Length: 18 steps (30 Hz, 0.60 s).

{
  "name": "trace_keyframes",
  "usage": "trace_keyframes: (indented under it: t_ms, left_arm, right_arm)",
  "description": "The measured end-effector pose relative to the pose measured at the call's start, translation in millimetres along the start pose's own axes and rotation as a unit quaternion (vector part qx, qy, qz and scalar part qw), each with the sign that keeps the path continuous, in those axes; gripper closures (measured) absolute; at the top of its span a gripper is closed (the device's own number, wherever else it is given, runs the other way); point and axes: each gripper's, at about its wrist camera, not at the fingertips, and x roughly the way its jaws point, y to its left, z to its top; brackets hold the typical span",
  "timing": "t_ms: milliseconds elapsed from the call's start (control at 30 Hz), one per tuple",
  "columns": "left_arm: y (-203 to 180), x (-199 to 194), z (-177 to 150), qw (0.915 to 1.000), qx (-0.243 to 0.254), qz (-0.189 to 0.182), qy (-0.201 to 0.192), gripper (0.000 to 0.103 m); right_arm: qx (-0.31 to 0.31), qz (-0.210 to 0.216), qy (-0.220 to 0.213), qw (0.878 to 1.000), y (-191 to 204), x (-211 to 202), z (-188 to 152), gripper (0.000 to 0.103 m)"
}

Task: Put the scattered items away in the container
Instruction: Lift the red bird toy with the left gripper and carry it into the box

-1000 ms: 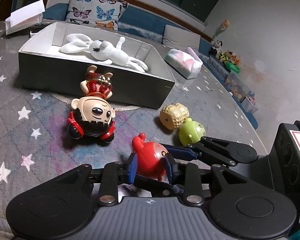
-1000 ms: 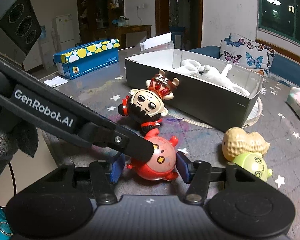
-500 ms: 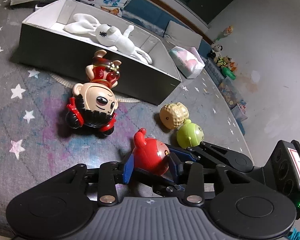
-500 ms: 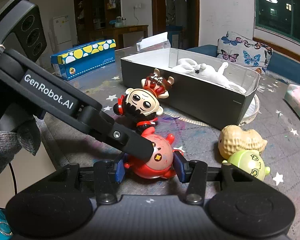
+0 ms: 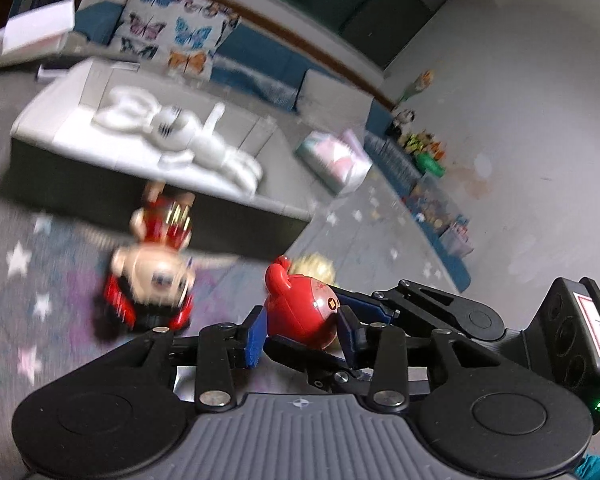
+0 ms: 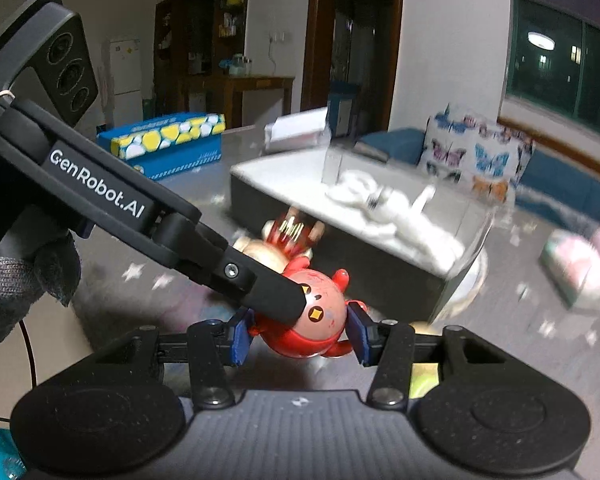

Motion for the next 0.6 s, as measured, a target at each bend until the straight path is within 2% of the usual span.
trace_keyframes:
  t_ms: [300,467,600]
  left_arm:
    - [-1.7,21.4,65.1,0.9989,0.006,-0.012,-0.044,0.062]
    - [18.0,51.5,94.1,0.9989,-0.023,-0.011,-0.039,0.062]
    - [36.3,72.3,108.1,0.9986,-0.043,-0.002,-0.029,0.062]
  right_arm:
    - [-0.025,-0.037,-0.03,0.999,-38.0,21.4,51.5,0.054]
    - [-0.03,-0.047,-0.011,0.998,-59.2,55.7,69.4,0.054]
    - [-0.024,-0.037,0.013,0.999,-74.0,88.6,75.7,0.054]
